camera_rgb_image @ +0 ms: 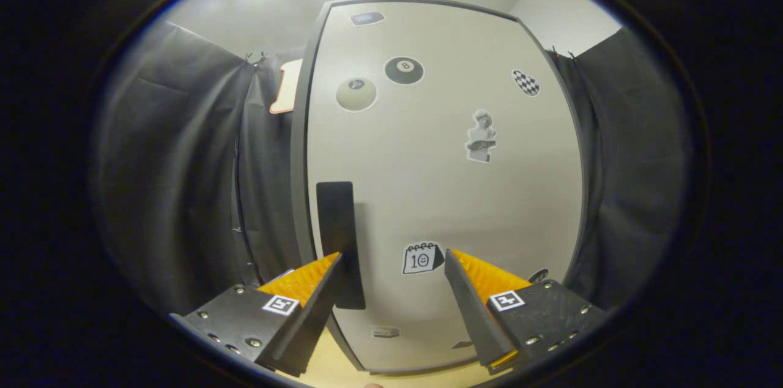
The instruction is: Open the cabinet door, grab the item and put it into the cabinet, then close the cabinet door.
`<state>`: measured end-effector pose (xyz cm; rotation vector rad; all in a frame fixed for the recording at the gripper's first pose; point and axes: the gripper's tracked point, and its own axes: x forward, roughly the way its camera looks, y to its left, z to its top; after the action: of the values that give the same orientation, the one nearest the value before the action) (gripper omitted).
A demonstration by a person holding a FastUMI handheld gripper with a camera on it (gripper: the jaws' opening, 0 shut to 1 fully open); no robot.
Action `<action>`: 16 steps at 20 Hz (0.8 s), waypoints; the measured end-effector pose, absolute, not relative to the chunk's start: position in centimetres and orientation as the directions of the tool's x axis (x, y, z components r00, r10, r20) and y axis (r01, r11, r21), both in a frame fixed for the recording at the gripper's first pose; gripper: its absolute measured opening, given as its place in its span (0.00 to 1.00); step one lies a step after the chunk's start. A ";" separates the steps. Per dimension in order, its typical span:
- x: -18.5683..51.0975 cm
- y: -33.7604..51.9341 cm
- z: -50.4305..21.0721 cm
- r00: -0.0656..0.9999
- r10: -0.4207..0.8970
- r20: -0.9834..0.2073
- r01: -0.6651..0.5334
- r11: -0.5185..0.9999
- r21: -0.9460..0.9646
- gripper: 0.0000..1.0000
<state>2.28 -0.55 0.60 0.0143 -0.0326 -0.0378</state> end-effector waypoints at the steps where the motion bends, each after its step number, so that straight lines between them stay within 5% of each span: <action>1: 2.2 -0.5 0.5 0.999 -0.039 0.034 0.038 0.999 0.015 0.97; 13: 3.5 2.2 0.8 0.997 0.054 0.060 -0.058 0.997 0.060 0.97; 16: 4.3 3.4 0.3 0.995 0.086 0.049 -0.090 0.993 0.081 0.76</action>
<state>4.35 3.42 0.34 0.0828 -0.0452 0.0886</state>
